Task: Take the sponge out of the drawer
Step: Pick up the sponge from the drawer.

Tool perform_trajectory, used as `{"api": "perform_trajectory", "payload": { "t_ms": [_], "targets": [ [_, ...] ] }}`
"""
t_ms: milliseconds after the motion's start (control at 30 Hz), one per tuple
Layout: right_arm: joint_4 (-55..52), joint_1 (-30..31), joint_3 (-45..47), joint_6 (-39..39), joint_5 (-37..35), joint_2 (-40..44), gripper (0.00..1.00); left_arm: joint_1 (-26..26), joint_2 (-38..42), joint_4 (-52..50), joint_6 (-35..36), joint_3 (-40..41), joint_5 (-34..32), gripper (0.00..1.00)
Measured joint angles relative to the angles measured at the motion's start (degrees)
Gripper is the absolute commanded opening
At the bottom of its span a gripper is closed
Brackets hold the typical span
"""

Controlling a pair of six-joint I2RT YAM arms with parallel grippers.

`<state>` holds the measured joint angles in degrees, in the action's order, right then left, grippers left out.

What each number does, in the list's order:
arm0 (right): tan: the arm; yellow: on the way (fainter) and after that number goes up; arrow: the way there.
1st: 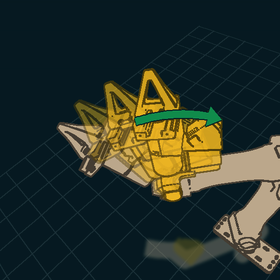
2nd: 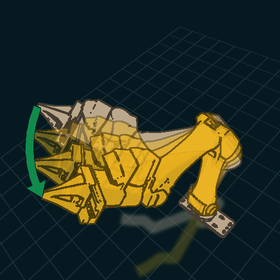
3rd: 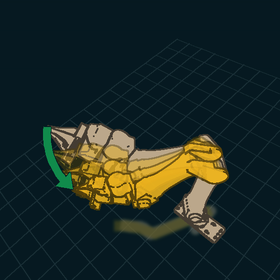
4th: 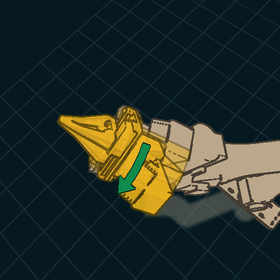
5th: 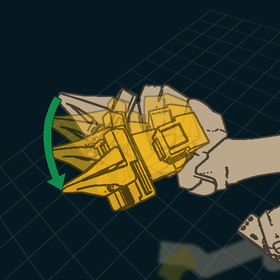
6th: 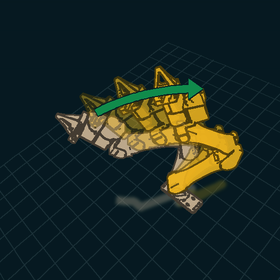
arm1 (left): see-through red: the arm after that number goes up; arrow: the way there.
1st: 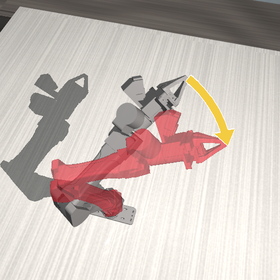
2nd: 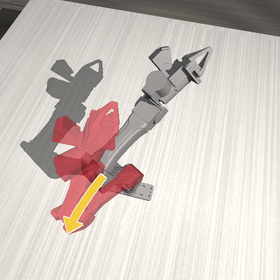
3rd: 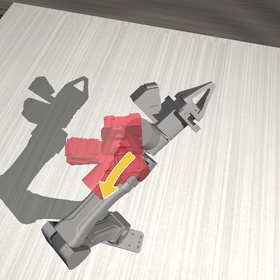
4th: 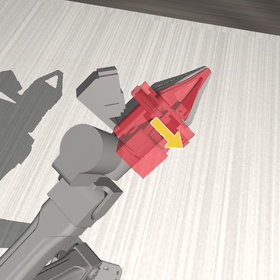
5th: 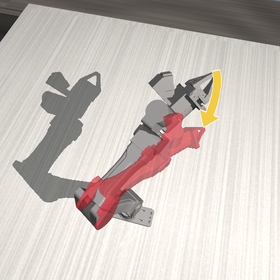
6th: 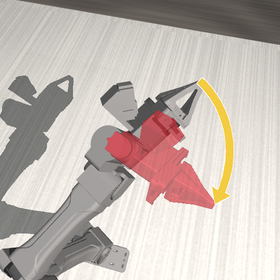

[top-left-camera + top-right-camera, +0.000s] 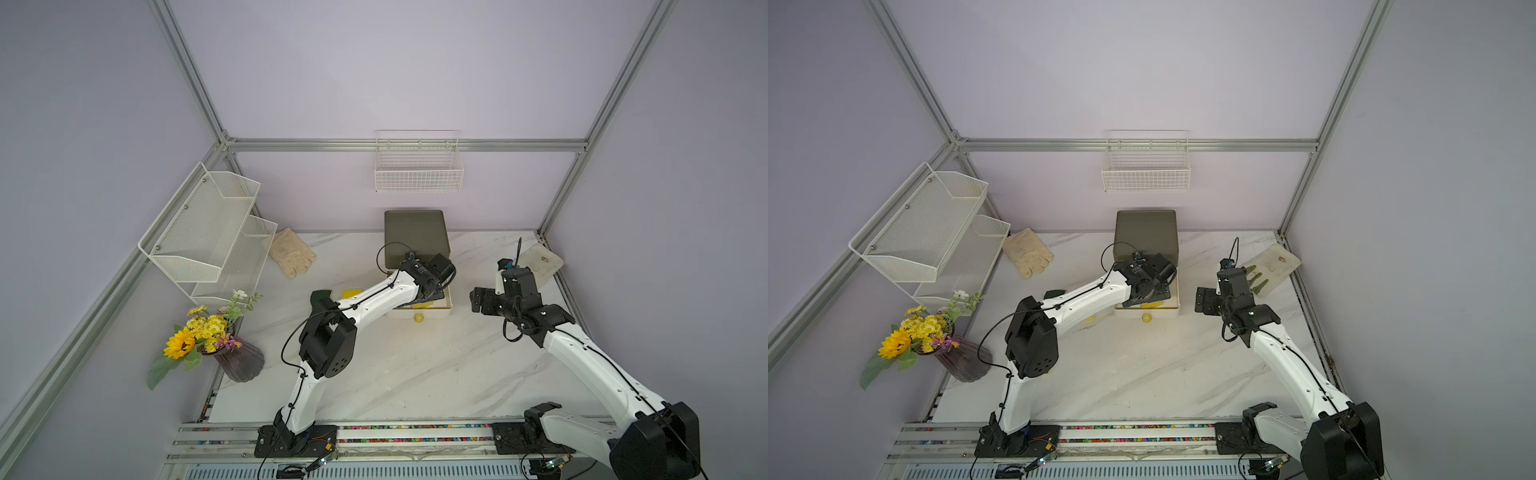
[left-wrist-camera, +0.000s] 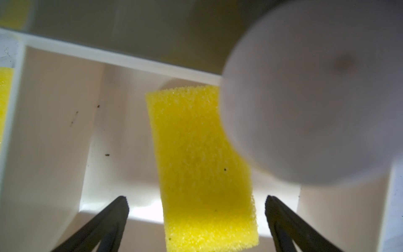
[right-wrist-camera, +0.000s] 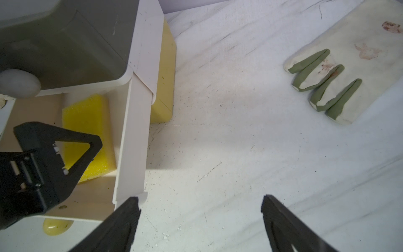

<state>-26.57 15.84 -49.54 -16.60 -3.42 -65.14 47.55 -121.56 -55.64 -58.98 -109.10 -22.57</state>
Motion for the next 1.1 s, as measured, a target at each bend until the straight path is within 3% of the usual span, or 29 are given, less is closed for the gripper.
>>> {"api": "perform_trajectory", "payload": {
  "t_ms": [433, 1100],
  "targets": [
    [0.0, 0.0, 0.7, 0.0, 0.3, 0.0, 0.92, 0.4, -3.4, -3.6, 0.0, -5.2, -0.2, 1.00],
    [0.1, 0.0, 1.2, 0.2, 0.7, 0.0, 0.92, 1.0, -3.8, -3.1, 0.2, -4.6, -1.3, 0.88]
  ]
}}
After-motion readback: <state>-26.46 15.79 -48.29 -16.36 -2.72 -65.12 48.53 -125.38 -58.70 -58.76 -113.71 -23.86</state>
